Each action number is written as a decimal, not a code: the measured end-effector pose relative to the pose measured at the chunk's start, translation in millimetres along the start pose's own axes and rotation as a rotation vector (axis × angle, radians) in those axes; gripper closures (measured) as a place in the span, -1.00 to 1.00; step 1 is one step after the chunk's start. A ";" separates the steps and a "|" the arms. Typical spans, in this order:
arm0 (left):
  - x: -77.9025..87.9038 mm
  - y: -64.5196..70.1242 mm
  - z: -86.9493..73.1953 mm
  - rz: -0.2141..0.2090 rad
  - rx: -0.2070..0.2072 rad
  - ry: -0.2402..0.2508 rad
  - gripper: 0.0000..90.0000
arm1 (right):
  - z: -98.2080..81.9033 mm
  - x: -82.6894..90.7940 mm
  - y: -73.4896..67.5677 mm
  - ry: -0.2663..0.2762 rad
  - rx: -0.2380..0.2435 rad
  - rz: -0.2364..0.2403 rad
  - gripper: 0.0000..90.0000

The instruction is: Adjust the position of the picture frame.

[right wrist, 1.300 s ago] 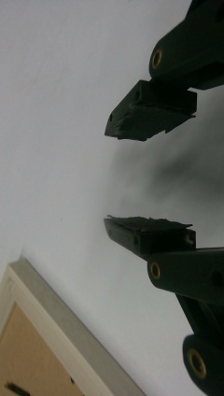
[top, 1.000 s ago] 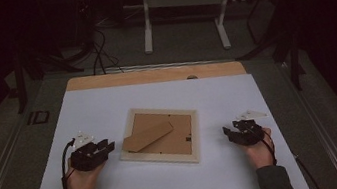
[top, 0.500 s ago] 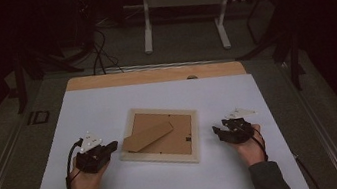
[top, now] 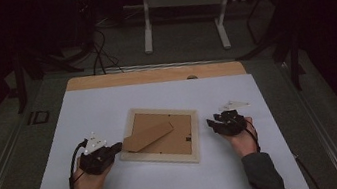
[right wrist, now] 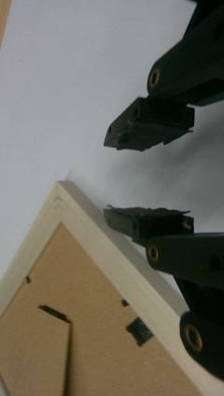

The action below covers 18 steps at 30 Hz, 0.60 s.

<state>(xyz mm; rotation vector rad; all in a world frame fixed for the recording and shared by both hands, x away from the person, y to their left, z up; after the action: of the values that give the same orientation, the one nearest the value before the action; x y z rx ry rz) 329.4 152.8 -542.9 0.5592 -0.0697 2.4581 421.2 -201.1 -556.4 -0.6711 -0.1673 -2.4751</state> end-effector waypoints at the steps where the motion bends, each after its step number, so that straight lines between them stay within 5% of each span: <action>1: 0.7 0.6 0.4 0.004 -0.005 0.002 1.00 | 2.4 -3.3 0.9 0.004 -0.009 0.004 0.41; 18: 1.7 -0.2 -11.8 -0.001 -0.011 -0.033 1.00 | 10.9 -27.4 -14.6 0.004 -0.003 0.026 0.93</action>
<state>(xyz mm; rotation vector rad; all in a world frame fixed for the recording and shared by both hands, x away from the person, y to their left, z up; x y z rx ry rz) 323.9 156.0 -553.0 0.5945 -0.0958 2.4465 437.4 -172.8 -560.3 -0.6655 -0.1528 -2.4522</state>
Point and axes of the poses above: each handheld gripper's, and its own axes: x roughly backward along the jaws, z roughly out of its top, y roughly to its right, the point moved 8 cm from there along -x, roughly forward along the jaws, and after that the axes turned 10 degrees about y, right-handed, at the moved point
